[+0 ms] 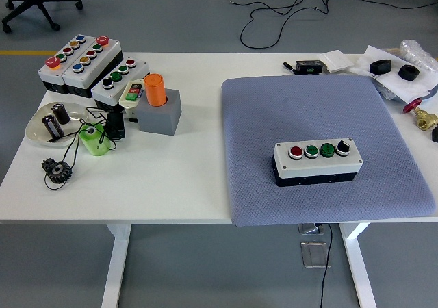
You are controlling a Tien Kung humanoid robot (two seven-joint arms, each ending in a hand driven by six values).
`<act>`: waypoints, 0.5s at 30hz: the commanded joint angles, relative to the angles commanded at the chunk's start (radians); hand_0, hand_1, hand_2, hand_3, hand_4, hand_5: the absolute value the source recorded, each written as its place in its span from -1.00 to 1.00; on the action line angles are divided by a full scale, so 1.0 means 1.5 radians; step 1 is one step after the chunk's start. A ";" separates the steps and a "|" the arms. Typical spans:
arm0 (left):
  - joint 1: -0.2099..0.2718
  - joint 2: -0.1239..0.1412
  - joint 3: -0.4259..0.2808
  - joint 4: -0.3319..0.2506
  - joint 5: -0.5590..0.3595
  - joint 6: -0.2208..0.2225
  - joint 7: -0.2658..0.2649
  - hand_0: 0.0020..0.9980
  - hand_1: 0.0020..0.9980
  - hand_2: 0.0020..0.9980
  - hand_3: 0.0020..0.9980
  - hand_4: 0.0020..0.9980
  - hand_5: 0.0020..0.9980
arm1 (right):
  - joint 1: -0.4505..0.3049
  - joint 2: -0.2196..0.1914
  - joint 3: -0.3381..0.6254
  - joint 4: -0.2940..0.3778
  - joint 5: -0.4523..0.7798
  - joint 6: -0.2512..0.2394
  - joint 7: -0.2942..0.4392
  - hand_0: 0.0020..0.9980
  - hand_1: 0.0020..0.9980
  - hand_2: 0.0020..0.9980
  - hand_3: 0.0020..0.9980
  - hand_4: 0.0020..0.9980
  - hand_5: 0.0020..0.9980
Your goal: Pick up the button,place it on the desk,press the button,press the button
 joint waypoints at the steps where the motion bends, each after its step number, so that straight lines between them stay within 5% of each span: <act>1: 0.000 0.000 0.000 0.000 0.000 0.000 0.000 0.21 0.10 0.02 -0.08 -0.45 0.98 | 0.000 0.000 0.000 0.000 0.000 0.000 0.000 0.59 0.55 0.60 0.61 0.19 -0.15; 15: 0.002 -0.004 -0.006 0.000 0.000 -0.001 -0.001 0.21 0.10 0.03 -0.07 -0.45 0.99 | 0.011 0.001 -0.011 0.004 0.001 0.000 -0.008 0.56 0.50 0.55 0.55 0.20 -0.15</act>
